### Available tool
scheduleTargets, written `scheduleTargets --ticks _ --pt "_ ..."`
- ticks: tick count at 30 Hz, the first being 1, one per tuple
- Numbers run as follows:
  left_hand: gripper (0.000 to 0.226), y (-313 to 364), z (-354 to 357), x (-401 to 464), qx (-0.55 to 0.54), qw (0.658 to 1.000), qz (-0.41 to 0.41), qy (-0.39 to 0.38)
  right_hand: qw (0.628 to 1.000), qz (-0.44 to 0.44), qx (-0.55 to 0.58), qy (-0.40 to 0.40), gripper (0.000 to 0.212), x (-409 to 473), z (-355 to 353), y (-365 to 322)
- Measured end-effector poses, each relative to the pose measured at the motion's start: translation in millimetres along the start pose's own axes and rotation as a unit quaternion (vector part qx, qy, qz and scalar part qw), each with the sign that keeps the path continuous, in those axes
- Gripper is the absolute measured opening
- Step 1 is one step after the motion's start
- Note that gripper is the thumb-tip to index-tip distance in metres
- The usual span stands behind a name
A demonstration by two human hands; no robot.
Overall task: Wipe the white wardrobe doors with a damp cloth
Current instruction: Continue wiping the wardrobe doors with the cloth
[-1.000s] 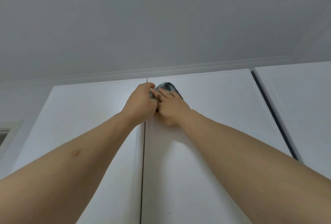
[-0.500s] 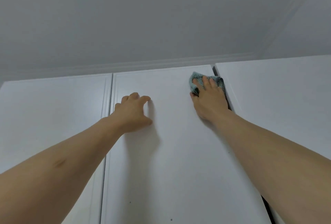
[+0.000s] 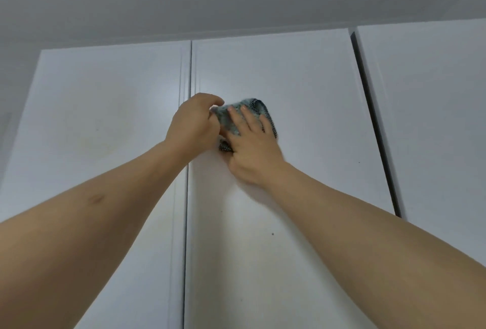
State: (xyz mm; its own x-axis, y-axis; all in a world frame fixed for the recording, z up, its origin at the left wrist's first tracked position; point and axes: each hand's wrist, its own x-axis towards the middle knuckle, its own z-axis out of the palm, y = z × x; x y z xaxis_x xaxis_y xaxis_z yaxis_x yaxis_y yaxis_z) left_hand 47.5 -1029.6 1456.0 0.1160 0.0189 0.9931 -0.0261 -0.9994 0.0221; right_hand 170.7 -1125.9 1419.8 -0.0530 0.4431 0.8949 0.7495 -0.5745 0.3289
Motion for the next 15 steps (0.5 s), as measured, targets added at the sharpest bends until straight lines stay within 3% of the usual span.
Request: scheduleTargets --ticks 4,7,10,15 --pt "0.039 -19 3 -30 0.007 1.000 0.017 0.000 0.990 -0.123 -0.038 -0.050 0.057 -36 19 -25" --pt "0.040 -25 9 -45 0.039 0.998 0.046 -0.024 0.982 -0.147 -0.087 -0.085 0.064 -67 14 2" --pt "0.042 -28 13 -57 0.078 0.992 0.079 -0.053 0.989 -0.080 -0.091 -0.083 0.064 -87 -4 54" --pt "0.030 -46 8 -60 0.116 0.980 0.147 -0.063 0.991 0.111 -0.055 -0.050 0.059 -114 -22 127"
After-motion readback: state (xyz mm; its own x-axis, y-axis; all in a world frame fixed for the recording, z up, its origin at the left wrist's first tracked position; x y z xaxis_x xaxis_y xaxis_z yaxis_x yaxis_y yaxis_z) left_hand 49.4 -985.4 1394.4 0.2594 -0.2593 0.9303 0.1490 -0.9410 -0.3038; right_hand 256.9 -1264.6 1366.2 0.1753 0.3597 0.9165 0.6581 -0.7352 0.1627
